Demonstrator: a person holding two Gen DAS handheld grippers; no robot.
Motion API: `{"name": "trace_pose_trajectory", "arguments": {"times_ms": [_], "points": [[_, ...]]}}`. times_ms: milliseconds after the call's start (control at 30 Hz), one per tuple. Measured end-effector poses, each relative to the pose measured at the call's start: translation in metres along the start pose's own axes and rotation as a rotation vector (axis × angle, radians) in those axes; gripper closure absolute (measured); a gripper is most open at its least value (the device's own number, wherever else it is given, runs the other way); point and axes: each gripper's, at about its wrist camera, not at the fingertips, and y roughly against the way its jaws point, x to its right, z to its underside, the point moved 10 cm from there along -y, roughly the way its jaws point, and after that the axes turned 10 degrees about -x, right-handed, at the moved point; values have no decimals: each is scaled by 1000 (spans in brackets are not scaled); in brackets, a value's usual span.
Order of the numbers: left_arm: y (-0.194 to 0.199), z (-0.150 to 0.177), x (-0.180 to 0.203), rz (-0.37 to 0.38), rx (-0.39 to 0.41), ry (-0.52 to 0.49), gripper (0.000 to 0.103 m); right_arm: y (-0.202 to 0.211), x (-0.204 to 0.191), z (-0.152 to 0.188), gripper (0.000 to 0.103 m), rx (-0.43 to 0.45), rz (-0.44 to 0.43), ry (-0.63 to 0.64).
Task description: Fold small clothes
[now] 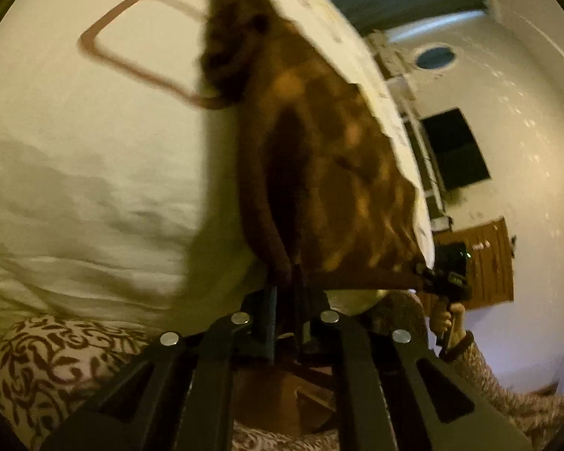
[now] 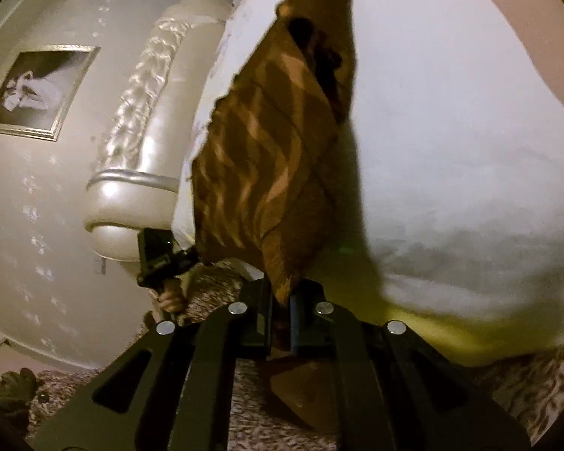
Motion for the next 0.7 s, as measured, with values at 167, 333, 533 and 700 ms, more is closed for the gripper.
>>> {"name": "trace_pose_trajectory", "arguments": {"times_ms": [167,333,533,700], "points": [[40,10,35,122,85,-85,97,24,-31,14,98,52,-90,14],[101,19,79,317,254,-119,97,55,-68,26,98,119,-216,17],[155,-6,119,422,429,-143,97,85,-112,9,98,189,-299,81],[93,-18,86,287,304,-55,97,72,-112,-10,98,172,-260,101]]}}
